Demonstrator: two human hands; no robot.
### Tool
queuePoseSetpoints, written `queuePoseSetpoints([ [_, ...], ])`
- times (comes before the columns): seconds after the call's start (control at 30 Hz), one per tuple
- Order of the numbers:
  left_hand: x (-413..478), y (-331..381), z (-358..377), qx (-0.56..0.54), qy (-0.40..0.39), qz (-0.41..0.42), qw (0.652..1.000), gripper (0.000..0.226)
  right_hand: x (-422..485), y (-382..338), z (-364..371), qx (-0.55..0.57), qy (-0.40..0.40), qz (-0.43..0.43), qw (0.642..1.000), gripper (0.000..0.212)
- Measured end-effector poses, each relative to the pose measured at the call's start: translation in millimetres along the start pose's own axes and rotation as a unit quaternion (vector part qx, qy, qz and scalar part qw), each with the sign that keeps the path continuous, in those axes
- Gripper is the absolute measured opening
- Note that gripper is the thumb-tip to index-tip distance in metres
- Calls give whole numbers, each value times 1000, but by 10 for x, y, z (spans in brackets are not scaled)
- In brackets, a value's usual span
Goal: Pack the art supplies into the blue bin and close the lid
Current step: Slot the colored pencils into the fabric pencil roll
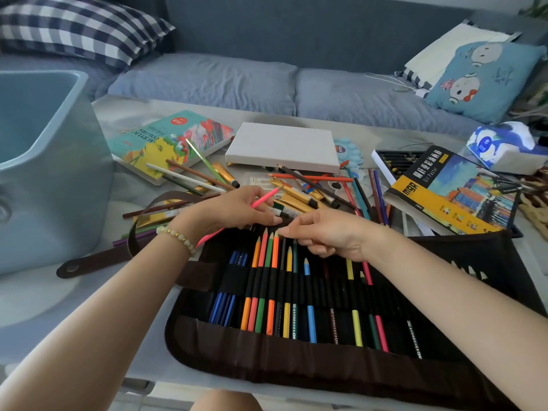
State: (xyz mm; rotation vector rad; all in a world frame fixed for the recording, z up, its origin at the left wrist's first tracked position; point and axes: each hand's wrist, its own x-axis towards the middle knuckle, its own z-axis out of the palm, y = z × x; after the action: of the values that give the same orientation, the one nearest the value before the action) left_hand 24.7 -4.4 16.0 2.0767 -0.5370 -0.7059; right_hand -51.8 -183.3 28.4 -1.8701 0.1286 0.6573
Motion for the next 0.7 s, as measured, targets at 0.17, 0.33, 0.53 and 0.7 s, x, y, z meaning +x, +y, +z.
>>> queuePoseSetpoints([
  [0.17,-35,81,-22,25,37,46,998,30,5,-12,-41,40,124,-76,989,28],
  [0.33,-52,310,44,42,19,93,995,24,-4,-126,-45,163,186,-178,952,28],
  [0.53,-11,404,129,89,15,109,990,29,-157,-159,-288,278,246,-189,909,14],
  [0.7,20,273,156,275,22,56,960,27,-394,-22,-679,329,311,-189,871,12],
])
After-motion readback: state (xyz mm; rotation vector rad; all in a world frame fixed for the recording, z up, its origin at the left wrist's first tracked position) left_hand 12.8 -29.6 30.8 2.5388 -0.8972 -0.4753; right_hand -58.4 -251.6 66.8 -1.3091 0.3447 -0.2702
